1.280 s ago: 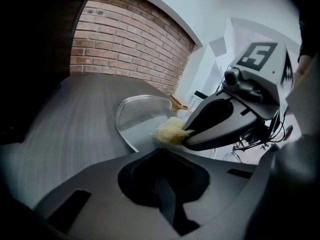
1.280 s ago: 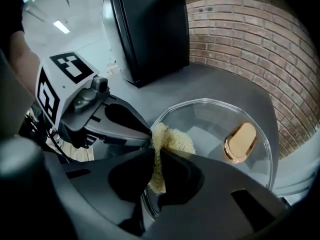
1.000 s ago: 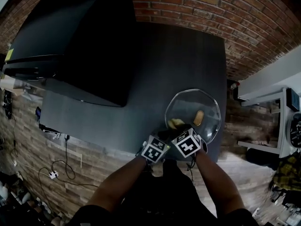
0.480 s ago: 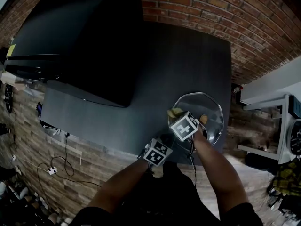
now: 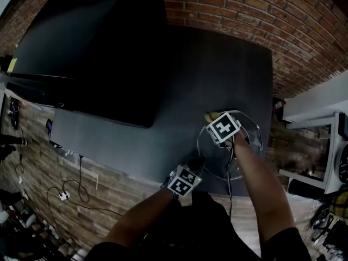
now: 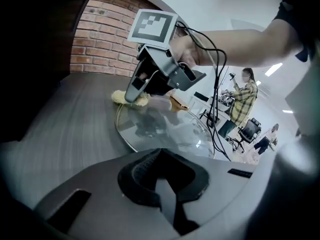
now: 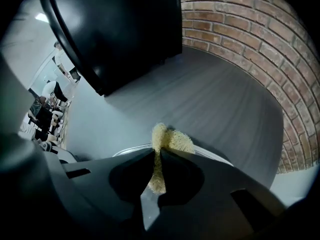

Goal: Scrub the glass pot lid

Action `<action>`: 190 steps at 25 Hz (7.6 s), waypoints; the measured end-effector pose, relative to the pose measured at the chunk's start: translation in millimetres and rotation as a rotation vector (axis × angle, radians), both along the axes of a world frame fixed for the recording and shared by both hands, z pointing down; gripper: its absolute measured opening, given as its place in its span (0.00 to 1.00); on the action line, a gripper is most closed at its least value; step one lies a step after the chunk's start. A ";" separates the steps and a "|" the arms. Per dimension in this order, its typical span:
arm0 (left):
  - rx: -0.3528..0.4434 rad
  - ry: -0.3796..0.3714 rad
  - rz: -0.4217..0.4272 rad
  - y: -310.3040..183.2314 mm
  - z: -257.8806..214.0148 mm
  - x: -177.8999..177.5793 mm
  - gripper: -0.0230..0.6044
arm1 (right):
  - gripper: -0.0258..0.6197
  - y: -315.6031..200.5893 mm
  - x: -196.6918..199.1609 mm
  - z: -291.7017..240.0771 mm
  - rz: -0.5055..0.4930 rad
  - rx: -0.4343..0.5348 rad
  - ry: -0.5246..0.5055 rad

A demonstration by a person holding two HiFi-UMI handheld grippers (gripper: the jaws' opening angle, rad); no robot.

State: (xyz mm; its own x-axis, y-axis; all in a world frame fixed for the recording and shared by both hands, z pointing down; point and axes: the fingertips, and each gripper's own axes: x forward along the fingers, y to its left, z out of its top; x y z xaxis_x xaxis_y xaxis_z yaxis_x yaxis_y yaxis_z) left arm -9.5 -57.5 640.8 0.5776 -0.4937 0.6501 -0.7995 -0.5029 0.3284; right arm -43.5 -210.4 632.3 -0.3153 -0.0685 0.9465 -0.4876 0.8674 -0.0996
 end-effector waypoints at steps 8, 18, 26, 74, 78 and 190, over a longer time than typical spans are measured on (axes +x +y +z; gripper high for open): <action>-0.007 0.002 0.008 2.4 0.1 -1.6 0.09 | 0.11 -47.2 43.3 0.6 0.085 0.013 0.033; -0.019 0.004 0.022 3.1 2.1 -0.3 0.09 | 0.11 -44.4 42.0 -4.6 -0.005 0.070 0.073; -0.033 0.002 0.013 4.6 5.7 -1.1 0.09 | 0.11 9.1 6.1 -2.9 -0.208 0.092 0.075; -0.013 -0.012 -0.044 -2.7 -1.8 -2.2 0.09 | 0.11 -2.6 65.8 -12.5 -0.056 -0.212 -0.076; -0.013 -0.016 -0.052 -1.9 0.3 -2.6 0.09 | 0.11 -21.4 97.1 -12.0 0.055 -0.199 -0.110; 0.383 0.247 0.197 72.7 -220.8 -49.1 0.09 | 0.11 233.9 133.9 -249.6 0.815 0.809 -0.696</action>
